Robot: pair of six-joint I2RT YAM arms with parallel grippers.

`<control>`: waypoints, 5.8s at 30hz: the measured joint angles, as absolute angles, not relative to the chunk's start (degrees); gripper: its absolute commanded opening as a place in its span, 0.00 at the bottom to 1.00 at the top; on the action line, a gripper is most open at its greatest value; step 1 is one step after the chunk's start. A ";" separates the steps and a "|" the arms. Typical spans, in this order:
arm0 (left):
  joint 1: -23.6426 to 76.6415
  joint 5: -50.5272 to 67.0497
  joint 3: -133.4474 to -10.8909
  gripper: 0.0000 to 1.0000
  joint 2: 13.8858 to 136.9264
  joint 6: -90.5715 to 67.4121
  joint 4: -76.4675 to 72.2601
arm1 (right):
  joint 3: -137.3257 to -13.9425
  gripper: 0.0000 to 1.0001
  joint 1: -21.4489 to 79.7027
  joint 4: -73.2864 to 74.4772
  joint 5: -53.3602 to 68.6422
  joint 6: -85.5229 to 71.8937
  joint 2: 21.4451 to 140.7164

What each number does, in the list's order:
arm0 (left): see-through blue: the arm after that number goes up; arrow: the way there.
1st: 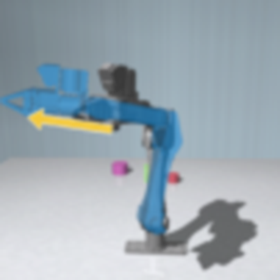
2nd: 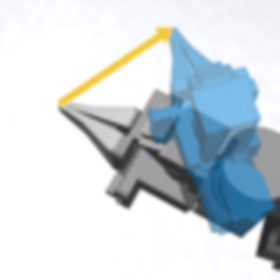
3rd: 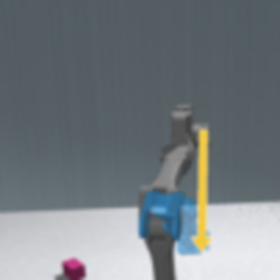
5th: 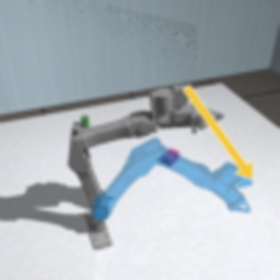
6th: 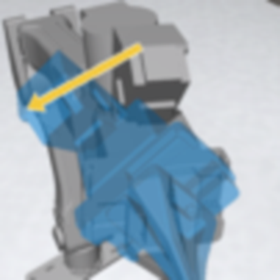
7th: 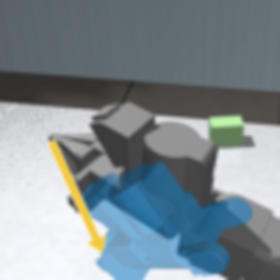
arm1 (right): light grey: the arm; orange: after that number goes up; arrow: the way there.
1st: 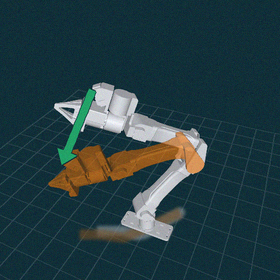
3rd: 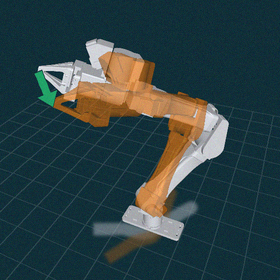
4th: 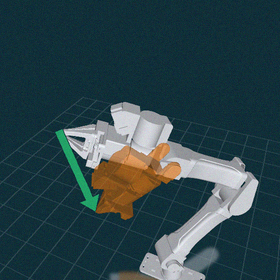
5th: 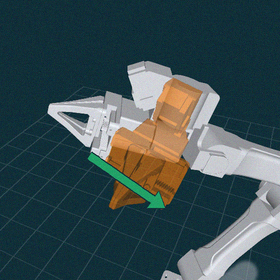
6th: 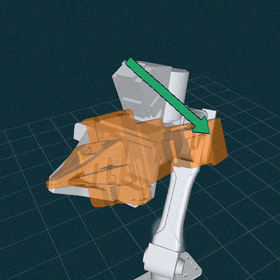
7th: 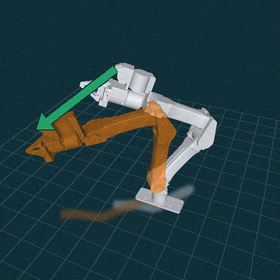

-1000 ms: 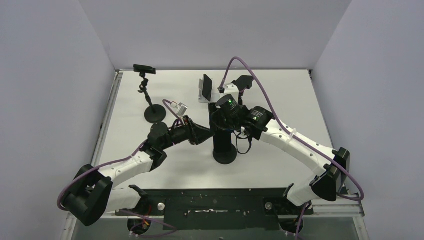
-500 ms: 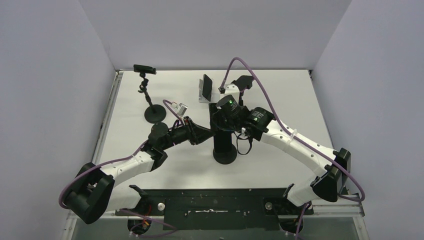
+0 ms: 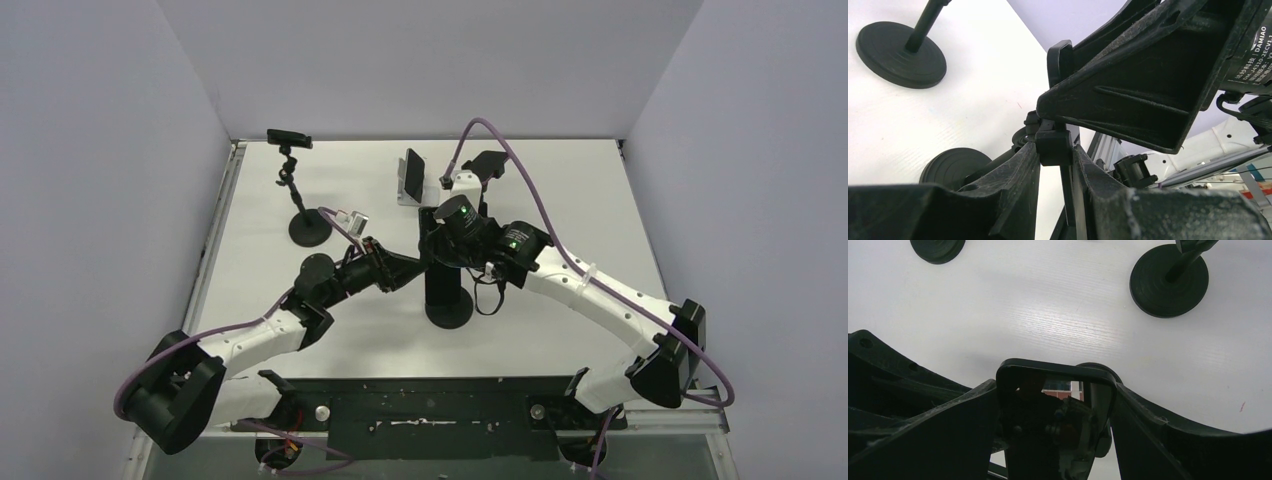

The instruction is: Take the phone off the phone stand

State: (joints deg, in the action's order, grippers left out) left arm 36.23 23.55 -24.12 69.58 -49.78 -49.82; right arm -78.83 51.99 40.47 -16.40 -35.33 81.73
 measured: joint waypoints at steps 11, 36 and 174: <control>36.62 20.84 -23.44 0.00 66.52 -48.75 -46.59 | -76.14 0.00 52.18 37.39 -15.94 -36.71 80.05; 36.03 23.22 -23.16 0.09 68.31 -50.83 -49.78 | -70.19 0.00 50.63 31.90 -12.43 -37.12 75.55; 36.23 22.57 -23.64 0.68 74.63 -55.07 -56.51 | -70.08 0.00 48.10 24.38 8.36 -35.03 64.45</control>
